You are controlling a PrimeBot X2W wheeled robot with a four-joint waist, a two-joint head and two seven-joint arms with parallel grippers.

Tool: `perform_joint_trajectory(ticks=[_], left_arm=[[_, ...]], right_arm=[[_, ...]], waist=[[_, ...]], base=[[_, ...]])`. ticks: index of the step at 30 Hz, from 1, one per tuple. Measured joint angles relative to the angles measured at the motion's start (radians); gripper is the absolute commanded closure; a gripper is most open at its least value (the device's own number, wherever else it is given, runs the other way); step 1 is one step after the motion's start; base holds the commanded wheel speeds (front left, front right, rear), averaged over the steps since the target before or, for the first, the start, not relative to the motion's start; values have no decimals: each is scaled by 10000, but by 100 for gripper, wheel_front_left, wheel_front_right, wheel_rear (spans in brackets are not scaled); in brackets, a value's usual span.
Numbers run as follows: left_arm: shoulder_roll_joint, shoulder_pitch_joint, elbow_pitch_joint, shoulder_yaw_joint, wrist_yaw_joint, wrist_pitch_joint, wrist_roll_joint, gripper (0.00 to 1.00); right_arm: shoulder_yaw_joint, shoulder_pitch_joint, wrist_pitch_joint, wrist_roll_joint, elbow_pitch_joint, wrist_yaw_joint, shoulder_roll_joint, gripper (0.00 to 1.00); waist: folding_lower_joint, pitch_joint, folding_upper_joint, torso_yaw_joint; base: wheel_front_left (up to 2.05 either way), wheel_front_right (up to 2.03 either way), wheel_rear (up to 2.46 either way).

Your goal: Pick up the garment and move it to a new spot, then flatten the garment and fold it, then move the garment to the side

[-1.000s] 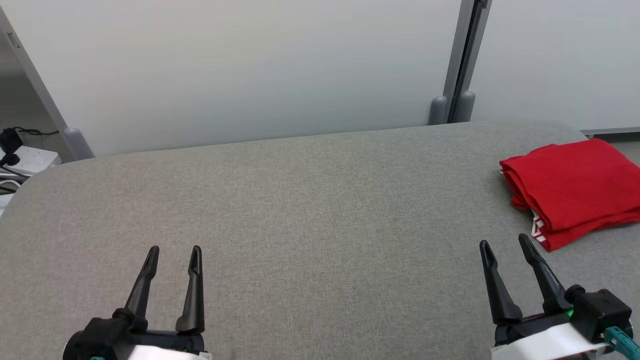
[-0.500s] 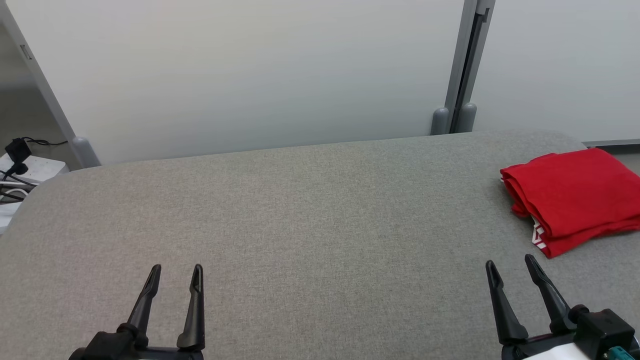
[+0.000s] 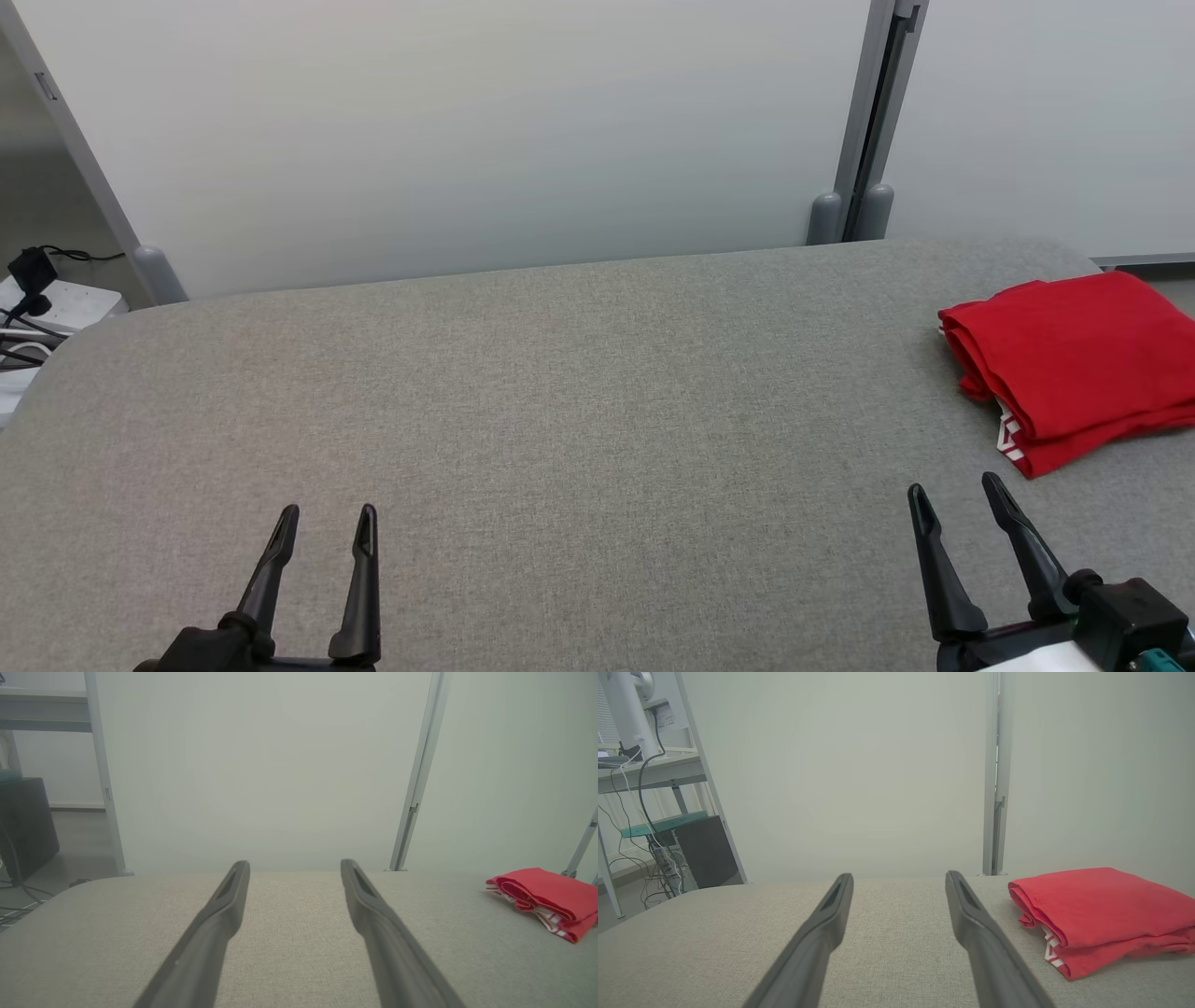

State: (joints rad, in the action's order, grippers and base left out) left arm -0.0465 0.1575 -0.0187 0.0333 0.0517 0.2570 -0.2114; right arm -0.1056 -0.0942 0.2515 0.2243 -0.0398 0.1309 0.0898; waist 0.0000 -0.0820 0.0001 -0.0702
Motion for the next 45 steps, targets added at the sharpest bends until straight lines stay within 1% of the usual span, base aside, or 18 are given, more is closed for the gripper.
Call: perform_joint_trajectory(ticks=[6,10,13,19,26,33,34,41,45], left_arm=[[0,-2,-146,-15,-6,0,0,0],[0,-1,-282,-128,-96,0,2,0],[-2,7,-280,-150,-270,0,-2,0],[-4,292,-297,-50,-443,0,-63,0],[-6,307,-364,-29,-441,-2,-92,0],[-6,307,-412,-127,-443,0,-59,0],[-2,314,-447,-138,-491,0,12,100],[198,791,-1430,-111,-487,-15,-35,100],[253,874,-1605,-115,-485,-117,-320,100]], right_arm=[[117,0,0,-56,-2,0,-65,0],[274,0,0,-56,-2,0,-142,0],[328,-1,0,-56,4,0,-150,0],[418,-93,0,-52,117,0,-188,0],[412,-185,0,-54,163,0,-240,0],[393,-185,0,-54,163,0,-247,0],[384,-190,-2,-50,128,0,-251,100],[286,-653,-52,-40,-830,0,-372,100],[291,-768,-96,265,-1007,0,-408,100]], waist=[[0,-20,0,4],[0,-45,-1,30],[0,-59,0,88],[0,-27,0,288],[0,-7,0,523],[0,-49,0,566],[0,-53,-1,560],[1,-53,0,563],[0,-30,0,567]], base=[[0,0,0],[0,0,0],[0,0,0],[0,0,0],[0,0,0],[0,0,0],[0,0,0],[0,0,0],[0,0,0]])
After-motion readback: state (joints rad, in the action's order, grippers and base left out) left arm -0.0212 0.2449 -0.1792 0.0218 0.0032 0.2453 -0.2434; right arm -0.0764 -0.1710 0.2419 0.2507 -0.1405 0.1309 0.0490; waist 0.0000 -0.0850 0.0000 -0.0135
